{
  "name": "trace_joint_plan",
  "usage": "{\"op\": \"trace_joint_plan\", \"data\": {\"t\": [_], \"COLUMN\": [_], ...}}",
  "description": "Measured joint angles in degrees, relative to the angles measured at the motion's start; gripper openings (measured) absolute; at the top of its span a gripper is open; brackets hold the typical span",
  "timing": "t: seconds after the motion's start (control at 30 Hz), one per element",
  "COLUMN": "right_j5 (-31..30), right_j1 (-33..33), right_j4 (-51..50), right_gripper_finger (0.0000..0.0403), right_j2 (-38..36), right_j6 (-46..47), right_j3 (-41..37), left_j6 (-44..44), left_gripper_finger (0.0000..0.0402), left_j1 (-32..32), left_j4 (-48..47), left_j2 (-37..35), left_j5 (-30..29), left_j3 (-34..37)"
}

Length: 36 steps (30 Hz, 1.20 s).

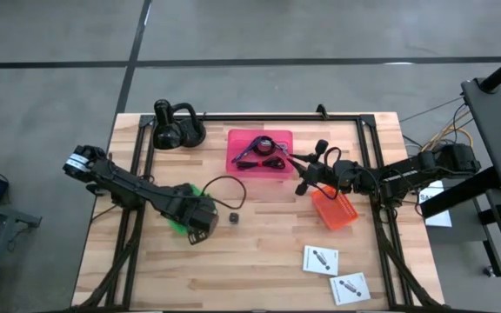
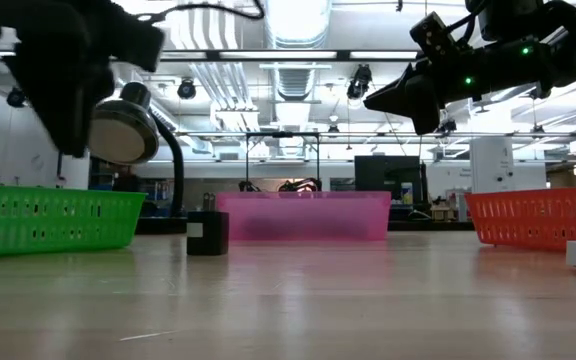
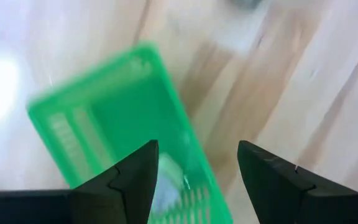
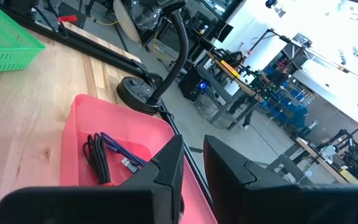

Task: Pick and place items into bin
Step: Put the black charger adapter into the green bin

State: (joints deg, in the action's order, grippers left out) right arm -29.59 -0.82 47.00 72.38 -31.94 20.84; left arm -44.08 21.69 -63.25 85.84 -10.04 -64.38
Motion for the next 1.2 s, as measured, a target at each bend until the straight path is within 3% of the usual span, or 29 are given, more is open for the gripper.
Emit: {"op": "trace_joint_plan", "data": {"t": [0.23, 0.4, 0.77, 0.97, 1.2], "right_j5": [0.0, 0.0, 0.0, 0.0, 0.0], "right_j1": [0.0, 0.0, 0.0, 0.0, 0.0], "right_j4": [0.0, 0.0, 0.0, 0.0, -0.1], "right_gripper_finger": [0.0052, 0.0052, 0.0052, 0.0052, 0.0052], "right_j2": [0.0, 0.0, 0.0, 0.0, 0.0], "right_j6": [0.0, 0.0, 0.0, 0.0, -0.2], "right_j3": [0.0, 0.0, 0.0, 0.0, 0.0], "left_j6": [13.5, 23.6, 36.8, 35.5, 35.5], "left_gripper_finger": [0.0203, 0.0203, 0.0203, 0.0203, 0.0203], "left_j1": [0.0, -0.3, -3.7, -5.3, -6.0], "left_j4": [10.9, 21.5, 42.8, 46.6, 52.4], "left_j2": [0.2, 0.2, 0.2, 0.4, 0.7], "left_j5": [-11.5, -16.0, -16.0, -11.1, -9.7], "left_j3": [0.0, 1.3, 6.1, 9.7, 15.4]}}
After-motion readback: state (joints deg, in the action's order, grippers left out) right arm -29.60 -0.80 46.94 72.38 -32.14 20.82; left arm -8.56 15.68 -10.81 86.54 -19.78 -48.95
